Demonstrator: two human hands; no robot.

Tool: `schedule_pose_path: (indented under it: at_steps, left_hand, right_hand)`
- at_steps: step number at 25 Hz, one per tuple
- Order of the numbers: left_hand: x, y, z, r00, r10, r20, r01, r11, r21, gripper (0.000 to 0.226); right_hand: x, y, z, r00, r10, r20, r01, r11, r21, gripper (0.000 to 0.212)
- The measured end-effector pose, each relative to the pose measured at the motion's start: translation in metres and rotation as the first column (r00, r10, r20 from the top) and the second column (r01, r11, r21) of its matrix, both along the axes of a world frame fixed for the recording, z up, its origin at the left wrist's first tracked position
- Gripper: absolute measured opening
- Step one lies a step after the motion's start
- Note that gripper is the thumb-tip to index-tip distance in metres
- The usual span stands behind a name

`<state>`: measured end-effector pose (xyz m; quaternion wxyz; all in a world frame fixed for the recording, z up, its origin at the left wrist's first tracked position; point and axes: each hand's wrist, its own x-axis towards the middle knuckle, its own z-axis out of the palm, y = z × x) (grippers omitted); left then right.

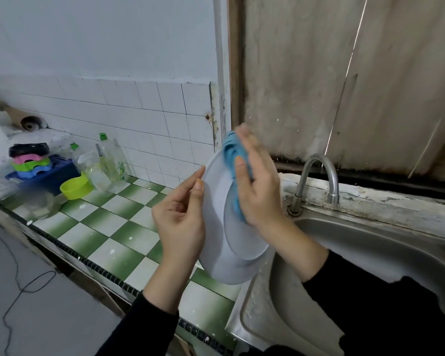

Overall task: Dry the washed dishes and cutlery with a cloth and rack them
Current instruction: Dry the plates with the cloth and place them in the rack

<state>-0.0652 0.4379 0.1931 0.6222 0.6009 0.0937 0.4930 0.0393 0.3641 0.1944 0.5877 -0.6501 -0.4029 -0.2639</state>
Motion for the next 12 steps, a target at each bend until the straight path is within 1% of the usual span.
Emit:
schedule_pose_path:
  at_steps: [1, 2, 3, 4, 5, 6, 7, 8, 9, 11, 12]
  left_hand:
    - [-0.001, 0.003, -0.001, 1.0, 0.017, 0.004, -0.017, 1.0, -0.002, 0.021]
    - [-0.003, 0.006, -0.002, 1.0, 0.025, 0.007, -0.025, 1.0, -0.012, 0.021]
    - [-0.005, 0.008, -0.003, 1.0, 0.029, 0.009, -0.029, 0.999, -0.025, 0.021]
    - [-0.007, 0.008, -0.003, 0.999, 0.031, 0.014, -0.031, 0.999, -0.032, 0.021]
    - [-0.008, 0.007, -0.003, 0.999, 0.036, 0.021, -0.035, 0.999, -0.034, 0.019]
    - [-0.008, 0.005, -0.002, 0.999, 0.041, 0.027, -0.04, 0.999, -0.036, 0.018]
    - [-0.007, 0.004, -0.001, 0.998, 0.05, 0.03, -0.048, 0.998, -0.035, 0.018]
    - [-0.006, 0.003, 0.0, 0.998, 0.058, 0.028, -0.057, 0.998, -0.033, 0.018]
    - [-0.004, 0.004, 0.002, 0.998, 0.061, 0.024, -0.06, 0.998, -0.033, 0.018]
    - [-0.003, 0.008, 0.005, 0.998, 0.05, 0.028, -0.048, 0.998, -0.048, 0.022]
    - [-0.003, 0.01, 0.007, 0.998, 0.044, 0.036, -0.042, 0.997, -0.067, 0.026]
  right_hand:
    - [-0.007, 0.004, -0.004, 0.992, 0.048, 0.113, -0.041, 0.997, -0.058, 0.042]
    - [-0.006, 0.004, -0.005, 0.985, 0.068, 0.161, -0.051, 0.993, -0.104, 0.042]
    - [0.0, 0.003, -0.003, 0.989, 0.05, 0.136, -0.035, 0.993, -0.111, 0.042]
    - [0.01, 0.002, 0.002, 0.999, 0.005, 0.035, -0.002, 0.997, -0.081, 0.042]
    - [0.017, 0.001, 0.01, 0.994, -0.033, -0.103, 0.031, 0.999, -0.022, 0.043]
    - [0.019, 0.001, 0.015, 0.981, -0.056, -0.186, 0.061, 0.998, 0.021, 0.043]
    - [0.016, 0.004, 0.017, 0.979, -0.078, -0.188, 0.086, 0.996, 0.034, 0.043]
    - [0.007, 0.008, 0.016, 0.988, -0.083, -0.133, 0.086, 0.996, 0.023, 0.042]
    - [-0.004, 0.012, 0.01, 0.997, -0.063, -0.037, 0.064, 0.998, 0.004, 0.042]
    - [-0.027, 0.011, -0.006, 0.987, 0.04, 0.156, -0.031, 0.998, -0.06, 0.042]
    - [-0.036, 0.008, -0.015, 0.971, 0.081, 0.225, -0.06, 0.993, -0.098, 0.041]
